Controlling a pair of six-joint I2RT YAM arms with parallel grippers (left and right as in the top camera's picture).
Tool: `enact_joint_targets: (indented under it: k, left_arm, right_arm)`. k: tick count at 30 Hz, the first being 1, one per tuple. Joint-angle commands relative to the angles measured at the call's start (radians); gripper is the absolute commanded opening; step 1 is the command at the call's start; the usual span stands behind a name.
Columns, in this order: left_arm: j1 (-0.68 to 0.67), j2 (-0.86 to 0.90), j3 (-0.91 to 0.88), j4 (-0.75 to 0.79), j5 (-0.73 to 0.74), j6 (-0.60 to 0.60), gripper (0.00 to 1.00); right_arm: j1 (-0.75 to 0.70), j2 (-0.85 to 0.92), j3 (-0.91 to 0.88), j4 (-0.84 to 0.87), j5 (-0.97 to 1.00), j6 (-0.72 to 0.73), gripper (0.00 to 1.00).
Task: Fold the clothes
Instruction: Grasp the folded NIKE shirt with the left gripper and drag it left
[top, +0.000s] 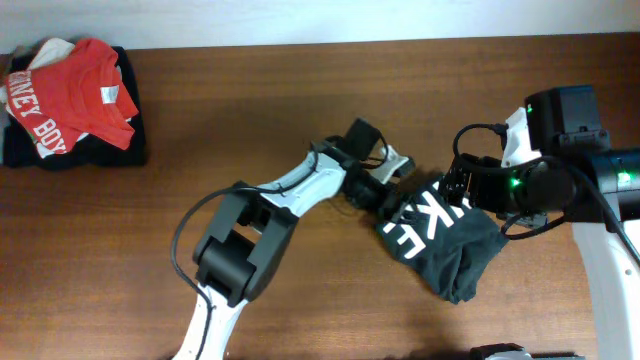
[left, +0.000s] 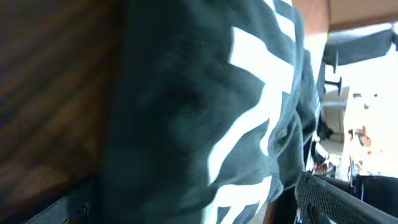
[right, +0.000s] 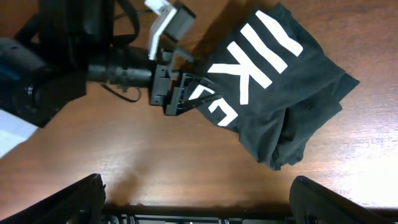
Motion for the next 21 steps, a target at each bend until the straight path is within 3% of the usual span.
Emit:
enact_joint_targets:
  k: [1,3,4,5,6,7,9,13,16,19,20,21]
  left_arm:
    - [-0.040,0.091,0.005,0.104,0.089,0.019,0.99]
    - [-0.056,0.109,0.005,0.115,0.105,0.019,0.99]
    - [-0.062,0.113,0.005,0.115,0.101,0.019,0.92]
    - [-0.060,0.113,0.005,0.115,0.060,0.018,0.64]
    - [-0.052,0.113,0.005,0.115,0.001,-0.014,0.44]
    - [-0.023,0.113,0.005,0.115,-0.079,-0.100,0.19]
    - [0.052,0.113,0.005,0.115,-0.143,-0.167,0.01]
    - [0.314,0.113,0.006,0.114,-0.246,-0.196,0.01]
    - [0.648,0.113,0.006,0.042,-0.255,-0.195,0.17]
    - [0.838,0.113,0.006,-0.142,-0.255,-0.267,0.31]
    - [0.875,0.113,0.006,-0.203,-0.250,-0.282,0.99]
    - [0.885,0.113,0.006,-0.262,-0.251,-0.282,0.99]
  right_arm:
    - [0.006,-0.015,0.017,-0.005,0.001,-0.019,0.99]
    - [0.006,-0.015,0.017,-0.011,0.002,-0.032,0.99]
    - [0.006,-0.015,0.017,-0.012,0.002,-0.032,0.99]
    - [0.006,-0.015,0.017,-0.012,0.002,-0.033,0.99]
    - [0.006,-0.015,0.017,-0.016,0.002,-0.040,0.99]
    - [0.006,-0.014,0.015,-0.026,0.002,-0.047,0.99]
    - [0.006,-0.014,0.014,-0.039,0.015,-0.058,0.98]
    - [0.006,-0.013,0.014,-0.052,0.028,-0.059,0.99]
    - [0.006,-0.011,0.014,-0.051,0.055,-0.066,0.99]
    - [0.006,0.001,0.014,-0.027,0.054,-0.065,0.99]
    - [0.006,0.011,0.014,-0.018,0.054,-0.065,0.99]
    - [0.006,0.025,0.014,-0.018,0.054,-0.065,0.99]
